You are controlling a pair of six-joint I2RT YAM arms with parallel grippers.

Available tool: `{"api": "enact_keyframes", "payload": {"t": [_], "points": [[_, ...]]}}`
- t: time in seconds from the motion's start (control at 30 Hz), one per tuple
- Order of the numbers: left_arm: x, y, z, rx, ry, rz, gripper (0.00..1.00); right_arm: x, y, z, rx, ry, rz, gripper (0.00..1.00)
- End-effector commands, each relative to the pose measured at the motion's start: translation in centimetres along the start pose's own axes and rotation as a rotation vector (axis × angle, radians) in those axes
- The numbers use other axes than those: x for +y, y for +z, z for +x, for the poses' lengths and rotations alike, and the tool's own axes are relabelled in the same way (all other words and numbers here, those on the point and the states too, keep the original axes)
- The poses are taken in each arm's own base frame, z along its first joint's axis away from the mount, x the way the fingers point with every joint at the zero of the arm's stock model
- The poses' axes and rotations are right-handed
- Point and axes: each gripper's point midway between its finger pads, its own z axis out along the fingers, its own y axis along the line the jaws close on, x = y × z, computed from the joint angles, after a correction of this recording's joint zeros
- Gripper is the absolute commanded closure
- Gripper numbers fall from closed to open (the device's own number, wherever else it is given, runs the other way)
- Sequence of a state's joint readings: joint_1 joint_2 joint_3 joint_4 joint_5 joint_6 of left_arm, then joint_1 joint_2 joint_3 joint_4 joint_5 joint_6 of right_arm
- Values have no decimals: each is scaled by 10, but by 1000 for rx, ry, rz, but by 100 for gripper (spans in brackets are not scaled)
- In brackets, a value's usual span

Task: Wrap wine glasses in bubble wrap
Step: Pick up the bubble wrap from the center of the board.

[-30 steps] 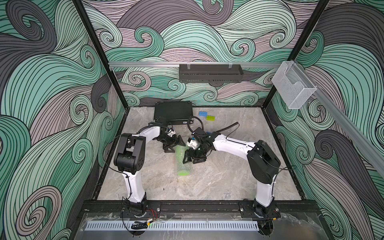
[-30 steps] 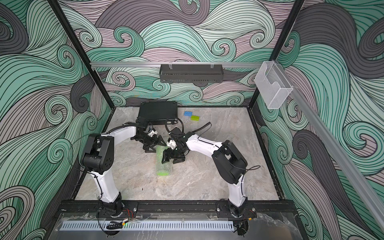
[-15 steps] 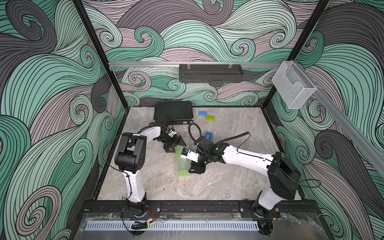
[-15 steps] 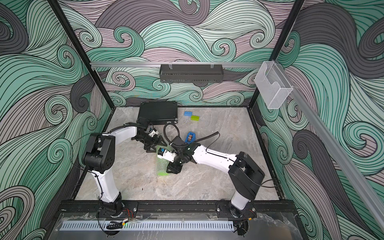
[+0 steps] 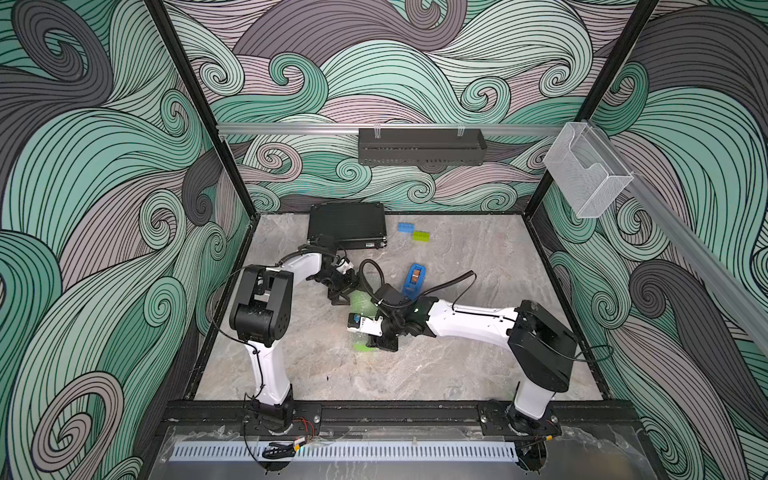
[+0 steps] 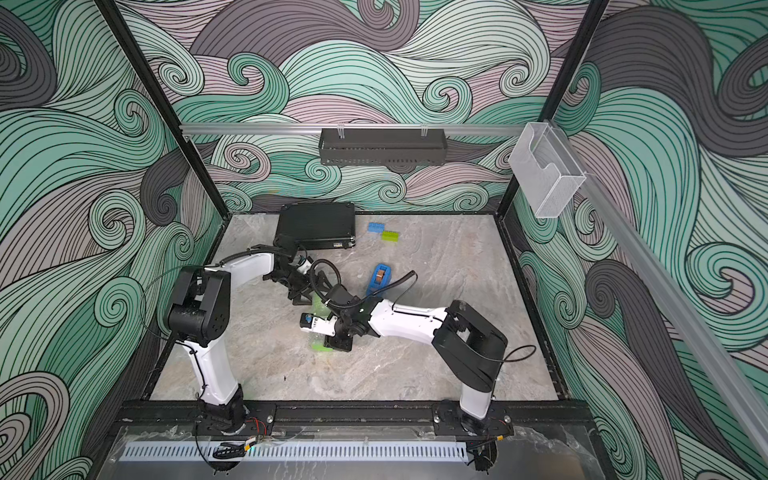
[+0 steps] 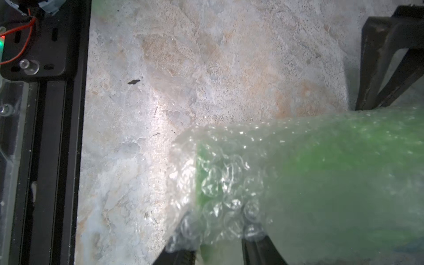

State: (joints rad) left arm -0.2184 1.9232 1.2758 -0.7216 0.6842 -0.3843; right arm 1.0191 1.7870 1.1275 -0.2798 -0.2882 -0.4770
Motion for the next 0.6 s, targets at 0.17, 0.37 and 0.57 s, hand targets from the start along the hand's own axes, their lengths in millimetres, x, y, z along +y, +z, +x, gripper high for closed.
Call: {"api": "enact_keyframes", "payload": {"t": [0.17, 0.37, 0.57], "points": [[2, 1, 1, 4, -22, 2, 15, -2, 13, 4, 29, -69, 14, 83], [-32, -34, 1, -44, 59, 51, 7, -14, -2, -2, 36, -174, 146, 100], [-89, -120, 15, -192, 294, 105, 1, -54, -48, -5, 121, -404, 565, 100]]}}
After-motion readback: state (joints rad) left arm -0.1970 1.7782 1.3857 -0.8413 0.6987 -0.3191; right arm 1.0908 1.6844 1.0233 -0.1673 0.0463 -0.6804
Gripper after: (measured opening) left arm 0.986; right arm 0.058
